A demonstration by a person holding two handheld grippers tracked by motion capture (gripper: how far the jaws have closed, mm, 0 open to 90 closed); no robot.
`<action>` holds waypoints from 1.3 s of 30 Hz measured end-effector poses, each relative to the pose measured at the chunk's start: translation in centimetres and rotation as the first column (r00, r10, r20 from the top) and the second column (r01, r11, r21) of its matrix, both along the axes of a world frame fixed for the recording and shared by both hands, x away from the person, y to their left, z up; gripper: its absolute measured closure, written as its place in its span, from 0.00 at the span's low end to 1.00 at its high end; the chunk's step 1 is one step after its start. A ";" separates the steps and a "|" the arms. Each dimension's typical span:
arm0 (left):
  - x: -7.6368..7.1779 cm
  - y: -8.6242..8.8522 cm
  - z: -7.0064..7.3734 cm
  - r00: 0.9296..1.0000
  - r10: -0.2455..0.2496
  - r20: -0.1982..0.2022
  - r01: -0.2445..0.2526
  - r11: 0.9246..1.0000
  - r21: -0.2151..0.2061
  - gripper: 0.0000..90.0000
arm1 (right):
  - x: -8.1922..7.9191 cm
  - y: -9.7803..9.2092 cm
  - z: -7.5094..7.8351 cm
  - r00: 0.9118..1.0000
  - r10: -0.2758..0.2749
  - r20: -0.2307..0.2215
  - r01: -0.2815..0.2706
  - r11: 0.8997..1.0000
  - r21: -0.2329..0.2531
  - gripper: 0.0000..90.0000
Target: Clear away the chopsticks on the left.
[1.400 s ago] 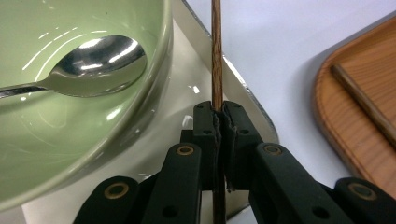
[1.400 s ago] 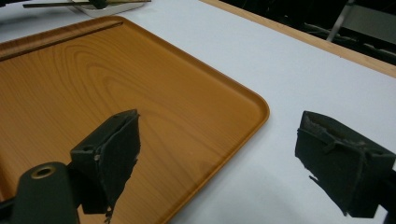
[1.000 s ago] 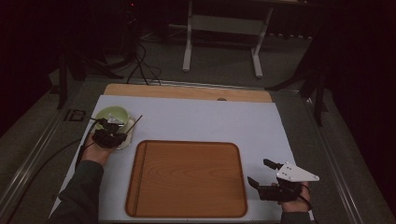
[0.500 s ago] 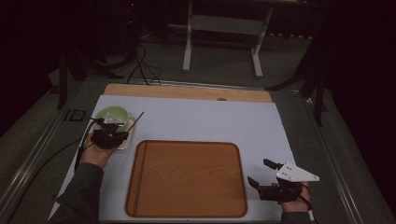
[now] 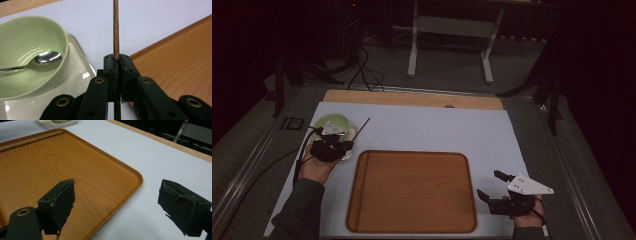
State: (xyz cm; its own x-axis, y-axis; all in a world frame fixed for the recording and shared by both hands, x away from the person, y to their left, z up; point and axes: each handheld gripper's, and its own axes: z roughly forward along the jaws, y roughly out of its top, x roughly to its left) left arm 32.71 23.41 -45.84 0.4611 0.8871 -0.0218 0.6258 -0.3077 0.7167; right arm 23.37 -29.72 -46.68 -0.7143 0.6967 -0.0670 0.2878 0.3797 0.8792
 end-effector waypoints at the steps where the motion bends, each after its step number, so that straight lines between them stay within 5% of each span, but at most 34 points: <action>1: -0.1 -0.2 0.0 1.000 -0.003 0.000 0.003 1.000 -0.002 0.95 | 0.0 0.0 0.0 1.000 -0.001 0.000 0.001 1.000 0.000 0.15; 15: -1.1 -2.5 -0.2 0.999 -0.032 0.016 0.033 0.998 -0.056 0.95 | 0.0 0.0 0.0 1.000 0.000 -0.001 0.000 1.000 0.000 0.15; 39: -1.5 -5.6 -2.7 0.998 -0.052 -0.027 0.046 0.983 -0.180 0.95 | 0.0 0.0 0.0 1.000 -0.002 -0.001 0.002 1.000 -0.002 0.15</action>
